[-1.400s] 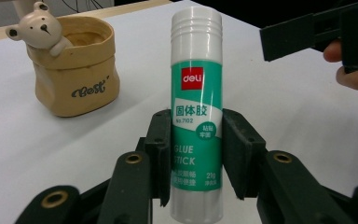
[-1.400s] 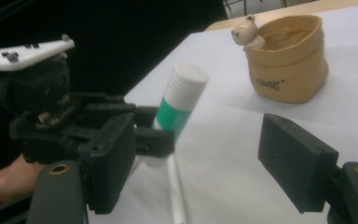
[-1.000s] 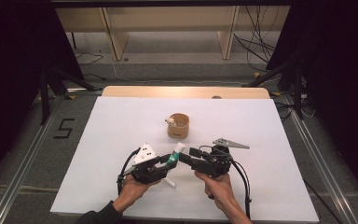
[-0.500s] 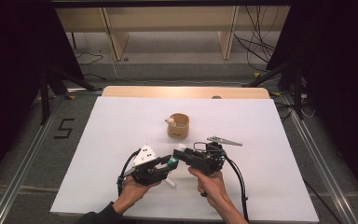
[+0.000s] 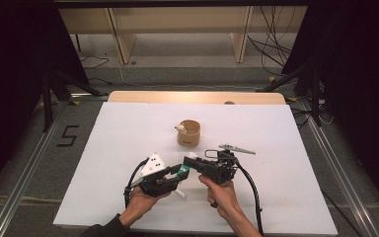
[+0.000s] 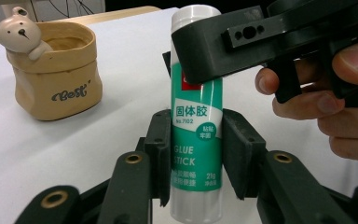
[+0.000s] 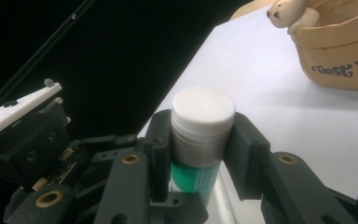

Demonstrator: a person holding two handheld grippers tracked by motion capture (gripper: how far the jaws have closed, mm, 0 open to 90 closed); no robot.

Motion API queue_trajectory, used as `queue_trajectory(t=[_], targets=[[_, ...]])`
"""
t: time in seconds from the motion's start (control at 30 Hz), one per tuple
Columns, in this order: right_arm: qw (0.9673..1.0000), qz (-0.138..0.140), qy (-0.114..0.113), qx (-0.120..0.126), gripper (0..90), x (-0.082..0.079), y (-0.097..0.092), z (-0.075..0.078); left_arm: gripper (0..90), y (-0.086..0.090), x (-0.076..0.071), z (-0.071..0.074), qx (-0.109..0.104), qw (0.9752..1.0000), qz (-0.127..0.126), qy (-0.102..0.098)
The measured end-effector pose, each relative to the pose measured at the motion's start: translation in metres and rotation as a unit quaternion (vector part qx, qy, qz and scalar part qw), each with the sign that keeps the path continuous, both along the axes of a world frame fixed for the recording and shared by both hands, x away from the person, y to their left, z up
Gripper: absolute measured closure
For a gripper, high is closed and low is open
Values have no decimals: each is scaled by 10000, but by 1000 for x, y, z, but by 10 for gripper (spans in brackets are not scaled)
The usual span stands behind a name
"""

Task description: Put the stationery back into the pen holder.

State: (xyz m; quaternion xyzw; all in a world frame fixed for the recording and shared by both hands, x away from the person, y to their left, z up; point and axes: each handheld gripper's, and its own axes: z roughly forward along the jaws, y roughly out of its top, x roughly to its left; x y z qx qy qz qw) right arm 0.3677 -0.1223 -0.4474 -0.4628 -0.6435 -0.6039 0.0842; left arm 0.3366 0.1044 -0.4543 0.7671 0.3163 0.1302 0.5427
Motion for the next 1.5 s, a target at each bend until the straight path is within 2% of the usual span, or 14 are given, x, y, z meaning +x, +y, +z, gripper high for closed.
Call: queue_trajectory(t=[0.2, 0.3, 0.43, 0.57, 0.73, 0.87, 1.0, 1.17, 1.3, 1.5], targets=[[10000, 27, -65, 15, 655, -1, 0, 1, 640, 1, 1, 1, -26, 9999, -119, -18], [9999, 3, -136, 22, 656, -2, -1, 3, 517, -1, 0, 2, 76, 9997, -243, -17], [9994, -75, -316, -84, 657, -2, -5, 7, 355, -2, -2, 3, 237, 9994, -260, -73], [9987, -146, -449, -196, 657, -2, -8, 11, 278, 2, -2, 5, 241, 9992, -312, -3], [9970, -258, -624, -366, 656, 0, -12, 12, 219, 9, 1, 2, 227, 9994, -250, 99], [9956, -362, -721, -478, 656, 3, -16, 13, 193, 15, 1, 1, 253, 9994, -224, 121], [9951, -417, -771, -456, 656, 7, -20, 14, 180, 22, 3, 1, 226, 9996, -62, 172], [9943, -491, -808, -494, 656, 11, -22, 16, 173, 32, 4, 0, 321, 9994, 89, 126], [9935, -556, -851, -505, 656, 15, -24, 19, 168, 40, 5, -1, 356, 9989, 222, 198], [9922, -593, -954, -537, 656, 23, -25, 25, 167, 53, 5, -2, 305, 9984, 395, 253]])
